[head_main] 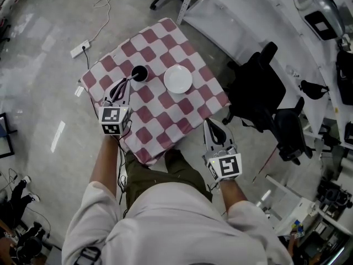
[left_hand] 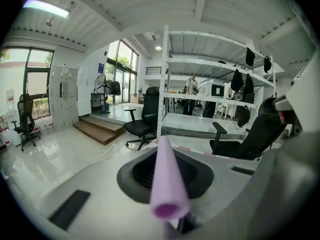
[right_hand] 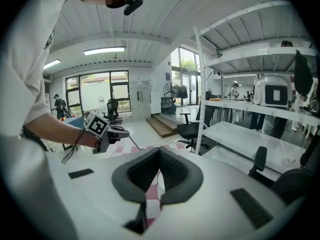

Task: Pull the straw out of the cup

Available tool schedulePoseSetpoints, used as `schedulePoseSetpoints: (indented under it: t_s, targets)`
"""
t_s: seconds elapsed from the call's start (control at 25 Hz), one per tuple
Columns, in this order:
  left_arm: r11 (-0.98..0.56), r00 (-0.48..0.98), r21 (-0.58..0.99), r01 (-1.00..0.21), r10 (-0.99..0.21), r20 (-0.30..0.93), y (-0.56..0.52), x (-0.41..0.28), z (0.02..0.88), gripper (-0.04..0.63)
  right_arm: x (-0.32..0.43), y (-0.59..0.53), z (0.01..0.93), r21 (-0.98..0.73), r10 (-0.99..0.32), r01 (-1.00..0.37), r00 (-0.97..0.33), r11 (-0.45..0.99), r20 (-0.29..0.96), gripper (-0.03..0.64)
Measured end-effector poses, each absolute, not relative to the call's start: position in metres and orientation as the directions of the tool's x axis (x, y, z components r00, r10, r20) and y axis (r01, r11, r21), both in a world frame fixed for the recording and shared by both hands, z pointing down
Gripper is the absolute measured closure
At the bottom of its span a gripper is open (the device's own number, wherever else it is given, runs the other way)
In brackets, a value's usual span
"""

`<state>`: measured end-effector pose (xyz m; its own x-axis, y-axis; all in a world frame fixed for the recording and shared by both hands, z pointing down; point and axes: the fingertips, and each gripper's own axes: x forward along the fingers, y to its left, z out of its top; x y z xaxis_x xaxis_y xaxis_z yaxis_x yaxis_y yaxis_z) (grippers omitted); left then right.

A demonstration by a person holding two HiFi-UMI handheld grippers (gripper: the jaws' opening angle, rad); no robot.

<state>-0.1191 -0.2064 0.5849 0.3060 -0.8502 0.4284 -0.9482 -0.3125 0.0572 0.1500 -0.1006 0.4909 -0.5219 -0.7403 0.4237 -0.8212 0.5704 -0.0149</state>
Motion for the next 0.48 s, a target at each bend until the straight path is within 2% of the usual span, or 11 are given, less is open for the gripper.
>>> schedulePoseSetpoints:
  t_s: [0.48]
  targets:
    - [-0.382,0.369,0.039,-0.923,-0.854,0.367,-0.179,-0.120,0.510,0.560,0.119,-0.105,0.458,-0.003,-0.754,-0.803,-0.561,0.596,0.343,0.614]
